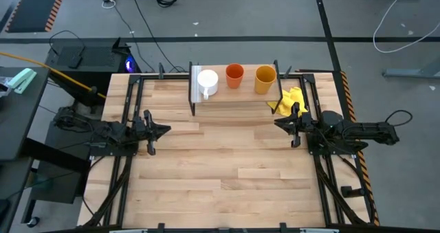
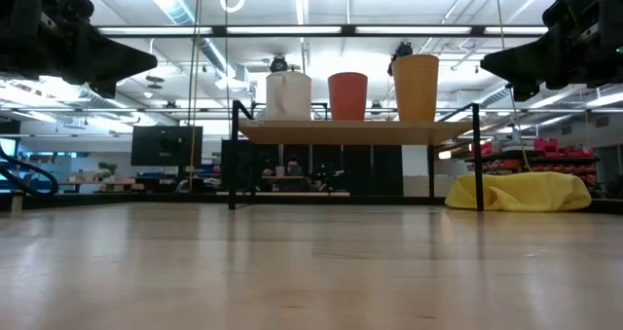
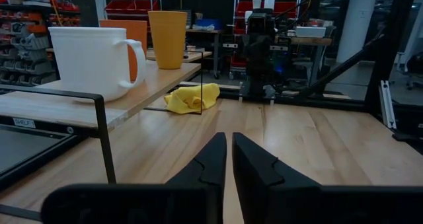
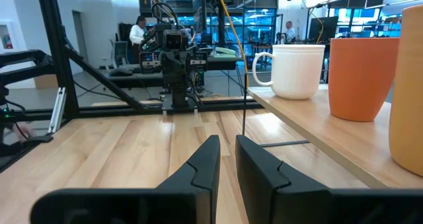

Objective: Stack small to large cups/mugs on shelf
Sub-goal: Return to Home Position

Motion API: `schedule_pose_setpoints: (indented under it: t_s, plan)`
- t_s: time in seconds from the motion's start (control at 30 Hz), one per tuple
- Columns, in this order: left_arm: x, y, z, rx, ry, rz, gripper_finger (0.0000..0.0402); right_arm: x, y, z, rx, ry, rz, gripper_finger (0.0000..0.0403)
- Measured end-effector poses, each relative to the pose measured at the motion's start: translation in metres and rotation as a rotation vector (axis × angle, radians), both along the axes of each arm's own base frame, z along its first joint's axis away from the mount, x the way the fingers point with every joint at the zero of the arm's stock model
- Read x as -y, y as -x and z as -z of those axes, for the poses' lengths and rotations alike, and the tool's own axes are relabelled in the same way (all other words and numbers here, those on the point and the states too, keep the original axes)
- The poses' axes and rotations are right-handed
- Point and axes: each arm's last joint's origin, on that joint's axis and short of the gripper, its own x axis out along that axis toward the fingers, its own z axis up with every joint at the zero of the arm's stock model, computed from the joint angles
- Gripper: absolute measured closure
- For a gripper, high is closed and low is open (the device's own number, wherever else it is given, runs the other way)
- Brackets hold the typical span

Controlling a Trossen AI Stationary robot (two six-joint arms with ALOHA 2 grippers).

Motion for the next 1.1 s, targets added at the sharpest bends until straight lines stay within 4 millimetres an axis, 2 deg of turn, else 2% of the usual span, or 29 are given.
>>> schedule_pose_setpoints:
  t_s: [1.1]
  plan:
    - [0.0000,0.0000,0.0000,0.000,0.001,0.000,0.0378,0.0000,0.0000,0.0000,0.000,0.000,0.000,0.0345]
